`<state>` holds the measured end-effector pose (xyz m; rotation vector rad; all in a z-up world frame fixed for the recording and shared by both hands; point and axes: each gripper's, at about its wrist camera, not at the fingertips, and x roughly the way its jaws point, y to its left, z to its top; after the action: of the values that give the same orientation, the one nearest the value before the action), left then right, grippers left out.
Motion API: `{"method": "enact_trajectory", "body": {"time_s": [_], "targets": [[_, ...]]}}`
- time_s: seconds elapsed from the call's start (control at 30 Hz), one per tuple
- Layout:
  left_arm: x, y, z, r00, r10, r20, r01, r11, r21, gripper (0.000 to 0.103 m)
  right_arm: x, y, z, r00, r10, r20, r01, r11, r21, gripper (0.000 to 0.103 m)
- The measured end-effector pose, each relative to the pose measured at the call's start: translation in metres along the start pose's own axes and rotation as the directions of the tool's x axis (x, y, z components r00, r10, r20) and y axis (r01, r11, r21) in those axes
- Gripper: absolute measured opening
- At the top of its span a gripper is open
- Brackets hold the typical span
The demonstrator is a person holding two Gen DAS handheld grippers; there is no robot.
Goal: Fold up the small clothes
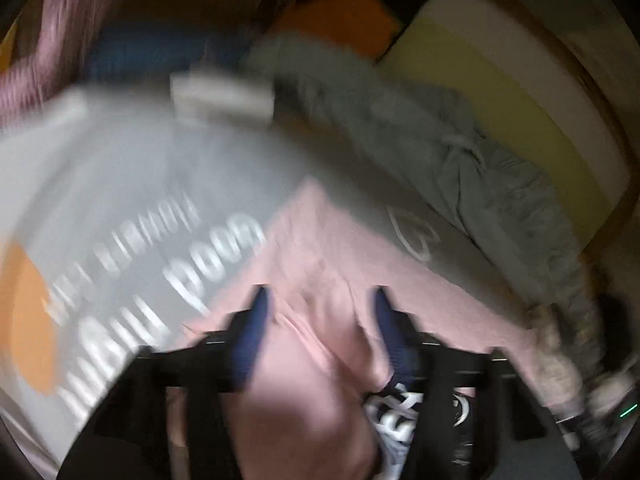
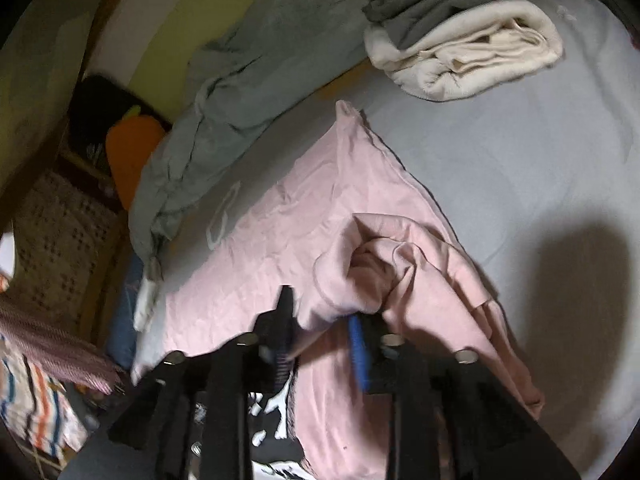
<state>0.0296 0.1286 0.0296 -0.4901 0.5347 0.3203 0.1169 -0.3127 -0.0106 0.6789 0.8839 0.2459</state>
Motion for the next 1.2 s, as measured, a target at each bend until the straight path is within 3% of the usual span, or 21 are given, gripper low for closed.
{"method": "enact_trajectory", "body": {"time_s": [0.1, 0.2, 0.27, 0.33, 0.37, 0.43, 0.47, 0.5, 0.53, 0.6, 0.7, 0.83, 0.97, 1.03, 1.07, 1.13, 1.2], "targets": [[-0.024, -0.012, -0.005, 0.997, -0.042, 0.068, 0.033, 0.991, 0.13, 0.063, -0.025, 0.005, -0.002, 0.993, -0.029, 0.116, 0.035, 0.998, -0.047, 0.075], [-0.029, -0.025, -0.012, 0.993, -0.12, -0.001, 0.117, 0.968, 0.22, 0.063, -0.047, 0.013, -0.002, 0.982, -0.038, 0.183, 0.063, 0.989, -0.133, 0.075], [-0.02, -0.047, -0.021, 0.984, -0.113, -0.139, 0.156, 0.925, 0.345, 0.063, -0.049, 0.023, -0.003, 0.992, -0.02, 0.128, 0.05, 0.971, -0.233, 0.075], [-0.01, -0.067, -0.033, 0.961, -0.099, -0.259, 0.211, 0.869, 0.447, 0.063, -0.039, 0.044, -0.01, 0.999, -0.038, 0.035, 0.049, 0.91, -0.411, 0.075], [-0.004, -0.078, -0.04, 0.943, -0.101, -0.317, 0.253, 0.837, 0.485, 0.063, -0.033, 0.055, -0.015, 0.997, -0.074, 0.006, 0.067, 0.866, -0.496, 0.075], [0.01, -0.095, -0.051, 0.905, -0.061, -0.422, 0.298, 0.799, 0.523, 0.063, -0.014, 0.074, -0.026, 0.985, -0.173, -0.028, 0.114, 0.755, -0.646, 0.075], [0.017, -0.1, -0.054, 0.889, -0.061, -0.453, 0.321, 0.79, 0.523, 0.063, -0.001, 0.079, -0.028, 0.975, -0.21, -0.067, 0.108, 0.721, -0.684, 0.075], [0.022, -0.104, -0.055, 0.881, -0.059, -0.47, 0.331, 0.788, 0.52, 0.063, 0.012, 0.079, -0.027, 0.965, -0.234, -0.122, 0.086, 0.717, -0.692, 0.073], [0.032, -0.107, -0.056, 0.875, -0.034, -0.483, 0.319, 0.791, 0.521, 0.063, 0.025, 0.078, -0.022, 0.953, -0.243, -0.182, 0.058, 0.736, -0.675, 0.071], [0.051, -0.109, -0.052, 0.889, -0.003, -0.459, 0.271, 0.81, 0.52, 0.062, 0.045, 0.072, -0.009, 0.939, -0.261, -0.225, 0.067, 0.779, -0.623, 0.064], [0.074, -0.107, -0.045, 0.925, 0.037, -0.378, 0.178, 0.837, 0.517, 0.062, 0.059, 0.065, 0.016, 0.958, -0.259, -0.122, 0.151, 0.819, -0.553, 0.061], [0.085, -0.097, -0.04, 0.937, 0.007, -0.348, 0.17, 0.863, 0.476, 0.061, 0.062, 0.056, 0.031, 0.963, -0.258, -0.084, 0.185, 0.851, -0.492, 0.058], [0.069, -0.081, -0.045, 0.967, 0.088, -0.237, 0.049, 0.854, 0.517, 0.061, 0.05, 0.055, 0.018, 0.958, -0.285, -0.025, 0.225, 0.805, -0.55, 0.058], [0.054, -0.069, -0.048, 0.974, 0.071, -0.216, 0.049, 0.862, 0.504, 0.059, 0.037, 0.046, 0.012, 0.965, -0.263, -0.005, 0.215, 0.801, -0.558, 0.058], [0.043, -0.066, -0.051, 0.977, 0.034, -0.211, 0.08, 0.857, 0.509, 0.059, 0.028, 0.041, 0.009, 0.972, -0.237, -0.004, 0.194, 0.804, -0.562, 0.058], [0.019, -0.068, -0.06, 0.979, -0.03, -0.203, 0.141, 0.816, 0.56, 0.059, 0.009, 0.038, -0.001, 0.985, -0.172, -0.009, 0.134, 0.799, -0.587, 0.058], [0.003, -0.073, -0.071, 0.982, -0.035, -0.186, 0.144, 0.779, 0.611, 0.059, -0.006, 0.037, -0.017, 0.994, -0.105, -0.037, 0.057, 0.77, -0.636, 0.058]]}}
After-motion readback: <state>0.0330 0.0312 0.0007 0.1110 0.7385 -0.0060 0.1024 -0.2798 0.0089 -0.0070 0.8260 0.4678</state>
